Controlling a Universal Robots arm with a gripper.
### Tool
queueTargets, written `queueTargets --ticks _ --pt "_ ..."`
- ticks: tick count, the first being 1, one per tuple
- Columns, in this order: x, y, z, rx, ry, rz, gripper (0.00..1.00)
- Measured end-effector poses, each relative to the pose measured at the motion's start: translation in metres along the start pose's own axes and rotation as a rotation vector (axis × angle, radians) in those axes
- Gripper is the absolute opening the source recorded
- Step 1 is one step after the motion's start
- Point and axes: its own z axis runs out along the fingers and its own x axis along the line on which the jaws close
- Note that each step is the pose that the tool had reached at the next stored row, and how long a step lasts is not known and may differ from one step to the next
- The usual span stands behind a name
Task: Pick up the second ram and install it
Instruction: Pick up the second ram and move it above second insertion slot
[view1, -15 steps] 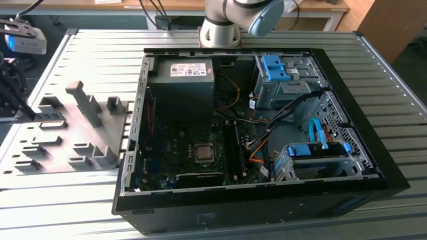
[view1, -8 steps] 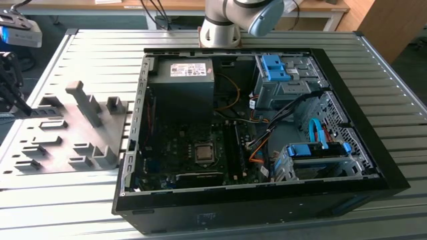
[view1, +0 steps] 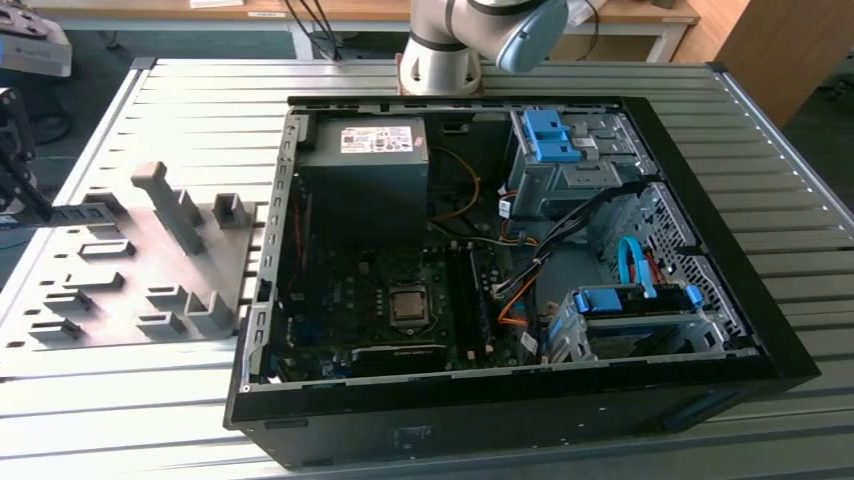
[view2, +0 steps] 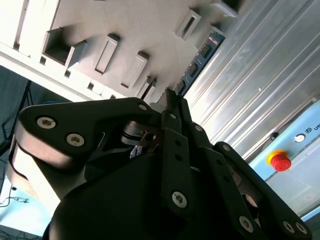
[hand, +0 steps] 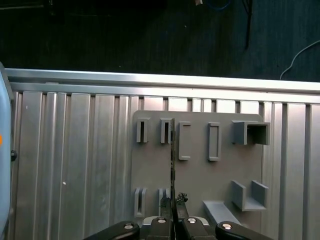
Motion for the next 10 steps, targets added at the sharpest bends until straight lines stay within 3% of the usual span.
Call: queueTargets --ticks 10 --pt "-0.0005 0.0003 -0.0244 -0.0001 0.0001 0.0 0.14"
